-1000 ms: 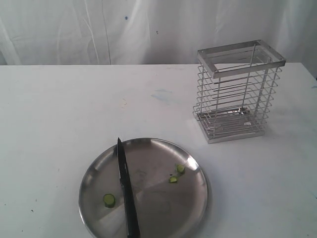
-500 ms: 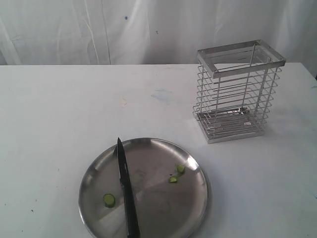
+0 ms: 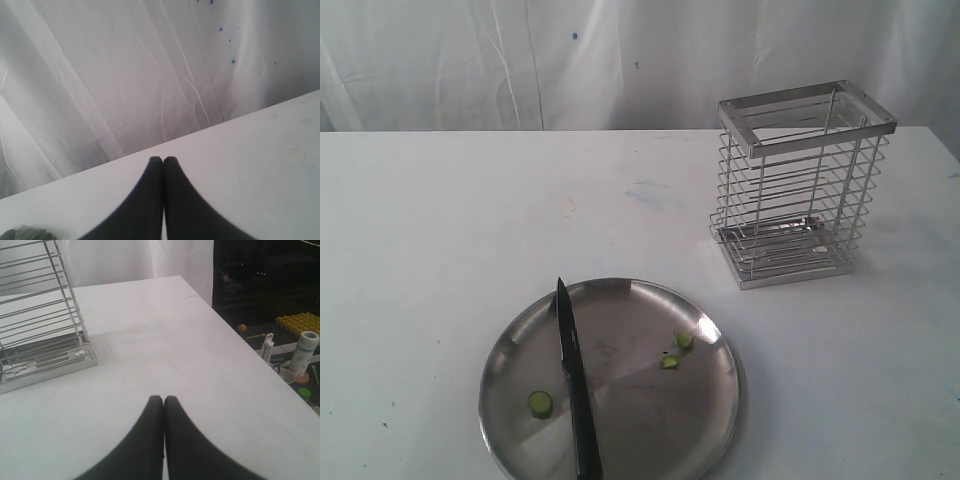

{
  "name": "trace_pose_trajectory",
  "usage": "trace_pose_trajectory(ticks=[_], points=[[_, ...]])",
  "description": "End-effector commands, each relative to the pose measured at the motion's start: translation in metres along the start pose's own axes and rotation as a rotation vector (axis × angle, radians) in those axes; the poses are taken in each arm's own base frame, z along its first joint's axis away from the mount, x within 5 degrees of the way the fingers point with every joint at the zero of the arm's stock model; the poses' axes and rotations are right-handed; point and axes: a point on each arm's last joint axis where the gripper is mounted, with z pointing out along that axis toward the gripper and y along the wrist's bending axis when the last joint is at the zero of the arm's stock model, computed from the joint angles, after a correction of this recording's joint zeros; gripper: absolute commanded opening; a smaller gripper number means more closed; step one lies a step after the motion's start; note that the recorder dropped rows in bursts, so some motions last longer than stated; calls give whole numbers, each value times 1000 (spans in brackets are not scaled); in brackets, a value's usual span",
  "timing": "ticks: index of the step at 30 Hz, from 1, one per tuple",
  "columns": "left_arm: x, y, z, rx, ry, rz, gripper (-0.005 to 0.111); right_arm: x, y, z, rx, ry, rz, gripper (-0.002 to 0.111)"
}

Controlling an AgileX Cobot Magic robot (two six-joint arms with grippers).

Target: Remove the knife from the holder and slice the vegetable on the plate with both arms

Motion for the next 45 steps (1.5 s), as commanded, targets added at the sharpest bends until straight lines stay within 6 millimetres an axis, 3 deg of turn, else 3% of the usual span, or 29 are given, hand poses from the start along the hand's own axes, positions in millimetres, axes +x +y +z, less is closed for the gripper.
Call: trace_pose_trajectory(ticks=[1, 3, 6, 9, 13, 16, 19, 29, 45], points=[[-10, -3, -2, 36, -118, -45, 0, 1, 0, 0, 7, -4, -2, 0], [-16, -7, -1, 67, -189, -37, 0, 1, 0, 0, 7, -4, -2, 0], [-4, -9, 2, 46, -195, -117, 0, 1, 0, 0, 7, -4, -2, 0], [24, -16, 2, 45, -101, -153, 0, 1, 0, 0, 7, -4, -2, 0], [64, -21, -8, 10, 155, -98, 0, 1, 0, 0, 7, -4, -2, 0], [96, -22, -20, -71, 351, -183, 0, 1, 0, 0, 7, -4, -2, 0], [123, -29, -29, -88, 406, -239, 0, 1, 0, 0, 7, -4, -2, 0], [125, -42, -34, 94, 422, -216, 0, 0, 0, 0, 7, -7, 0, 0], [124, -41, -33, 102, 401, -168, 0, 0, 0, 0, 7, -7, 0, 0]])
